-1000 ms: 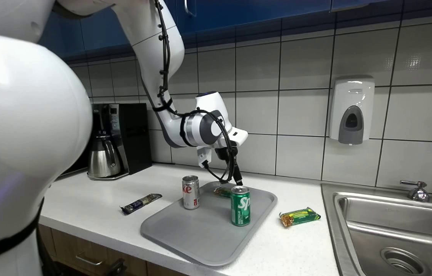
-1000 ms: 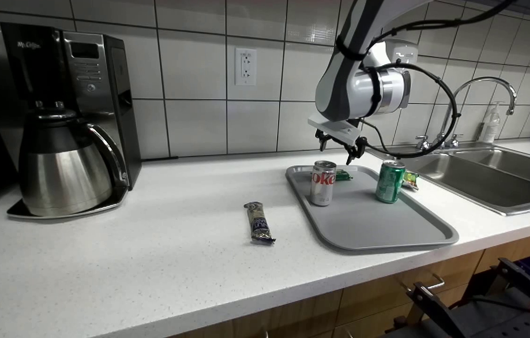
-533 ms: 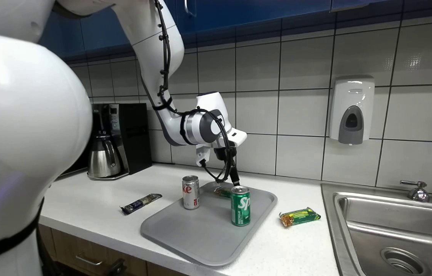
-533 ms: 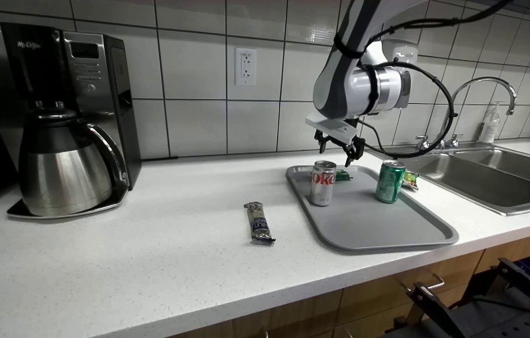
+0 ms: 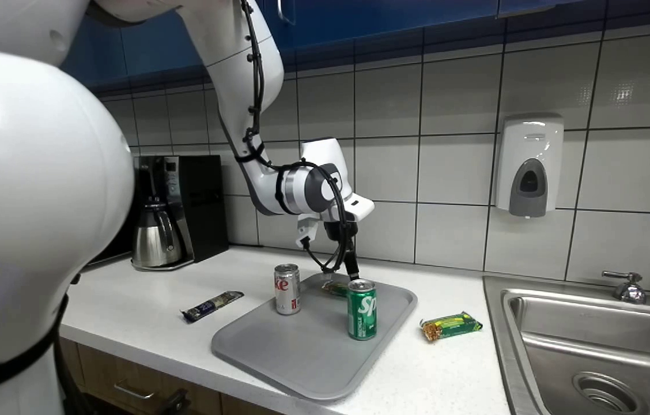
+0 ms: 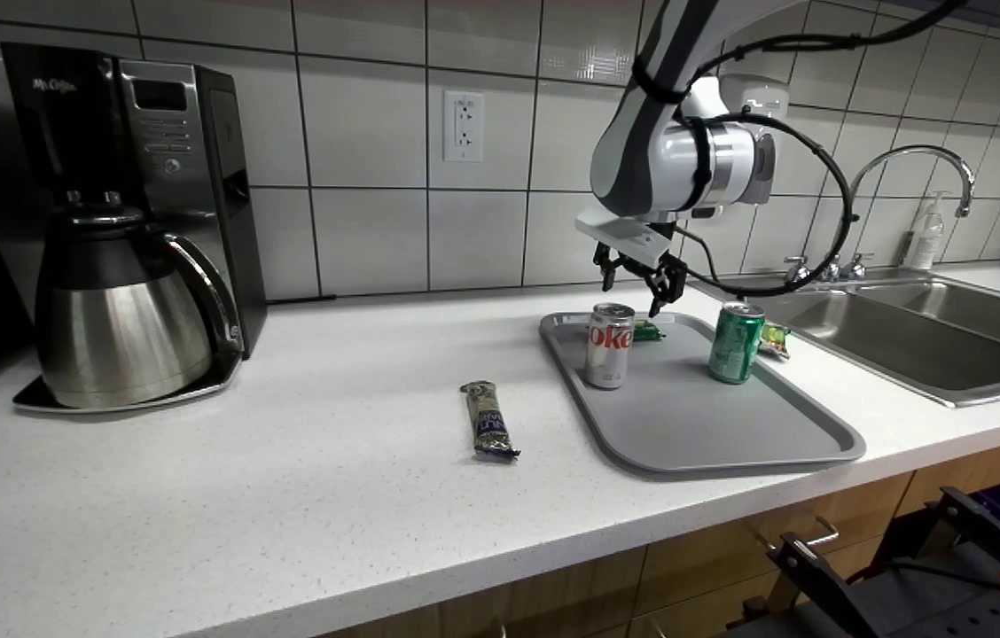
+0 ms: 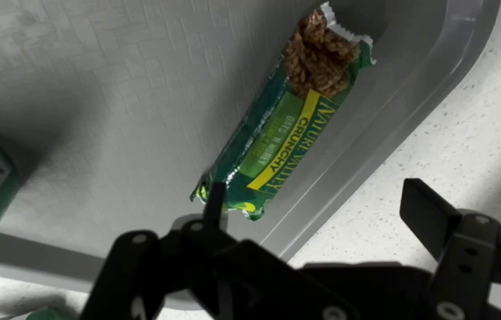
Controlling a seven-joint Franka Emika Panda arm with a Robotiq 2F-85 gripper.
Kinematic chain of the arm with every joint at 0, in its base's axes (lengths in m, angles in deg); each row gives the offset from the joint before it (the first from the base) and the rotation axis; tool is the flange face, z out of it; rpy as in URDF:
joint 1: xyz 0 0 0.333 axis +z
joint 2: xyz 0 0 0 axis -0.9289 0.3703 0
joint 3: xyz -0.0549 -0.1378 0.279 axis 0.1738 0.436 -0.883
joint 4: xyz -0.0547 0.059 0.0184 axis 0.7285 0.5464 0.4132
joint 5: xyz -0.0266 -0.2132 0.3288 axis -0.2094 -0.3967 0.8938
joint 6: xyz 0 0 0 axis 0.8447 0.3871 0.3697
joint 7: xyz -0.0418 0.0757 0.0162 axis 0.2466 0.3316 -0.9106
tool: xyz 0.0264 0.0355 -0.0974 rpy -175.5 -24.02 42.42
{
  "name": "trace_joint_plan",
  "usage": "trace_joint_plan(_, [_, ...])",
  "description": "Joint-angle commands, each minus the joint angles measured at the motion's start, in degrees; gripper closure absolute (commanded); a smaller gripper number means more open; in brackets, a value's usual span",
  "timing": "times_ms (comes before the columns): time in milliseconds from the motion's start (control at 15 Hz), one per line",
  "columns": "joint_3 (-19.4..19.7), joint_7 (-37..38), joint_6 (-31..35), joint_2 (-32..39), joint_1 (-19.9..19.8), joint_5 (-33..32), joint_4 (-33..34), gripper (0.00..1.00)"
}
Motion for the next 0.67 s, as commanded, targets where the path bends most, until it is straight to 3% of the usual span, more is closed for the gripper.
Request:
trace_joint_plan(0, [-3.27,1.01,-2.77,-1.41,-3.51,-0.74,1.10,0.00])
trace_joint_plan(600, [-6.06,0.88,-3.27,-1.31,-5.62,-0.49,2.03,0.00])
